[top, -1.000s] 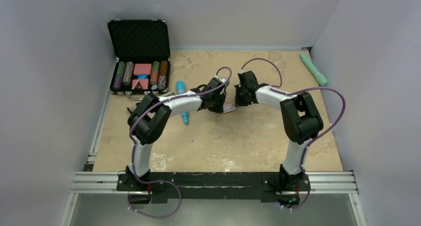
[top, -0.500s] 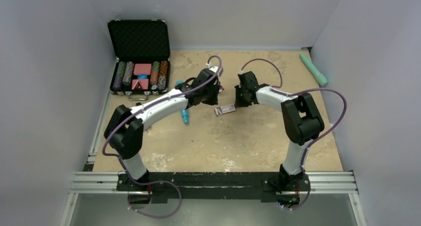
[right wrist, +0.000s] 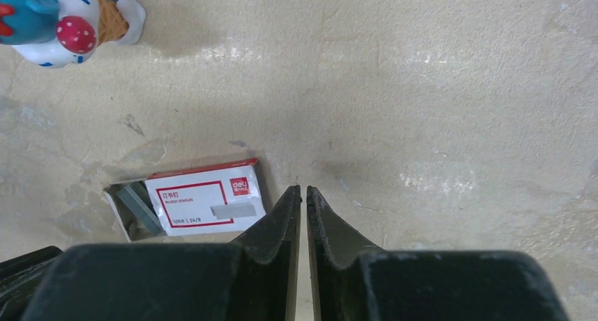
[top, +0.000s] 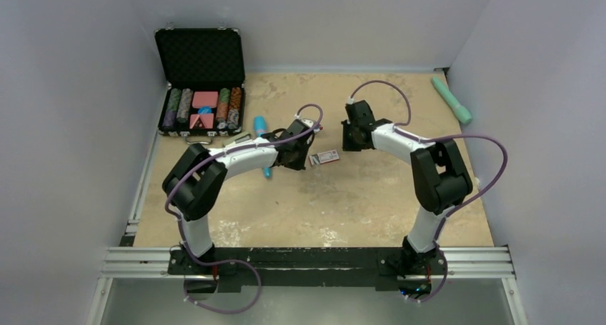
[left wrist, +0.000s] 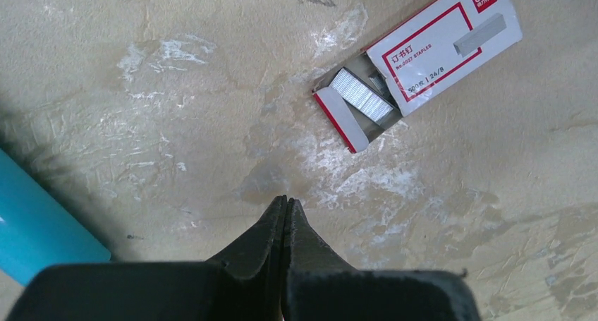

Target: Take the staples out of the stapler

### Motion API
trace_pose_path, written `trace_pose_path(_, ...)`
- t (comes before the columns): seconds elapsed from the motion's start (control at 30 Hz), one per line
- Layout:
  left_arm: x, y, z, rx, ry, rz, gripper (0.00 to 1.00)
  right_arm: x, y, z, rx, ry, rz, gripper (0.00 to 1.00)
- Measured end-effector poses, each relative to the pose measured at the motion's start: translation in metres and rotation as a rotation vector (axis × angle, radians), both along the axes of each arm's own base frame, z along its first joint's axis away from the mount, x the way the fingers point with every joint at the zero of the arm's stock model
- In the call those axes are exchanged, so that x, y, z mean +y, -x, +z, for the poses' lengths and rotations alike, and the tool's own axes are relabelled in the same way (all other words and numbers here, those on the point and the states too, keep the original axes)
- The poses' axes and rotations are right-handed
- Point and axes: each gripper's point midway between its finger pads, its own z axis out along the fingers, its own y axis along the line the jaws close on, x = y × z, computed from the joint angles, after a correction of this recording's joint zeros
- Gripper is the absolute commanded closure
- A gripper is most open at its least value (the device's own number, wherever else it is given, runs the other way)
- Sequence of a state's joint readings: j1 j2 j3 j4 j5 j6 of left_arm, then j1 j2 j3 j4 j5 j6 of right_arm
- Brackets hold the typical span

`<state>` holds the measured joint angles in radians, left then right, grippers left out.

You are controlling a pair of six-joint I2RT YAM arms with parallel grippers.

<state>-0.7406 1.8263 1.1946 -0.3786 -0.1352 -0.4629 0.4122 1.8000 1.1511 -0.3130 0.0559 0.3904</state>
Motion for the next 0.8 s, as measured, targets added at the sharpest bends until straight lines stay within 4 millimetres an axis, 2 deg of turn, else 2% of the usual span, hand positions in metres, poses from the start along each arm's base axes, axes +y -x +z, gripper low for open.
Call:
trace_pose_path(0.27, -0.01, -0.007, -0.012, 0.007, 0.014, -0.008, 1.0, -0.004, 0.006, -0.021, 0.045, 0.028, 0.002, 0.98)
trace_pose_path(0.4, -0.016, -0.009, -0.02, 0.019, 0.018, -0.014, 1.0, -0.002, 0.002, -0.021, 0.033, 0.022, 0.004, 1.0)
trace_pose_path(0.8, -0.023, -0.015, -0.013, 0.005, 0.037, -0.021, 1.0, 0.005, -0.001, -0.021, 0.016, 0.005, 0.017, 1.0)
